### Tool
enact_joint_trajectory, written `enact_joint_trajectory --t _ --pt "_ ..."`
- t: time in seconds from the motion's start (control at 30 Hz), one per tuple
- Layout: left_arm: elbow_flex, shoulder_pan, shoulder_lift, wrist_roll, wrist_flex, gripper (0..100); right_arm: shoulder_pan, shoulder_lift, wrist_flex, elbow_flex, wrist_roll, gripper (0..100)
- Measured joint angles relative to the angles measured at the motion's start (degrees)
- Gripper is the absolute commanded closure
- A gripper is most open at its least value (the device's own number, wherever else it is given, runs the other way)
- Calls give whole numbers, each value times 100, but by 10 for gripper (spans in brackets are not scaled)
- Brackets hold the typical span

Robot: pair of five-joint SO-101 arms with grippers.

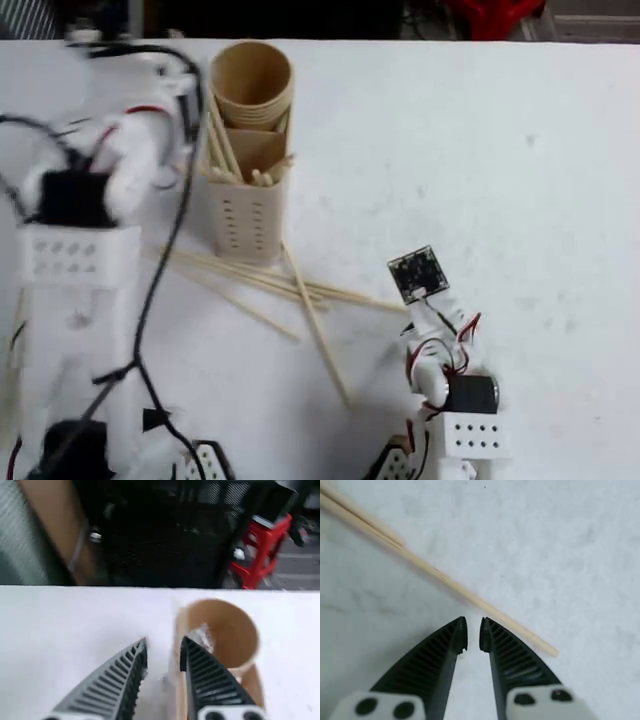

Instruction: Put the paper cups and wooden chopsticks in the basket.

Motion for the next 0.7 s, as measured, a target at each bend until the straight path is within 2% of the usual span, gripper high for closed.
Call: enact_joint_trajectory --t 0.1,0.3,0.4,0.5,0.7 --pt "-9 -633 -492 -290 167 923 9 0 0 0 0 940" --pt "53 -2092 -466 -1565 1064 924 9 0 0 0 0 940" --pt "545 -2532 290 -2303 1231 889 0 0 0 0 0 940" --pt "993 -2611 1486 -2989 1231 824 0 0 0 0 0 940" --pt "413 -3068 3974 -3270 1231 820 0 0 0 0 0 940"
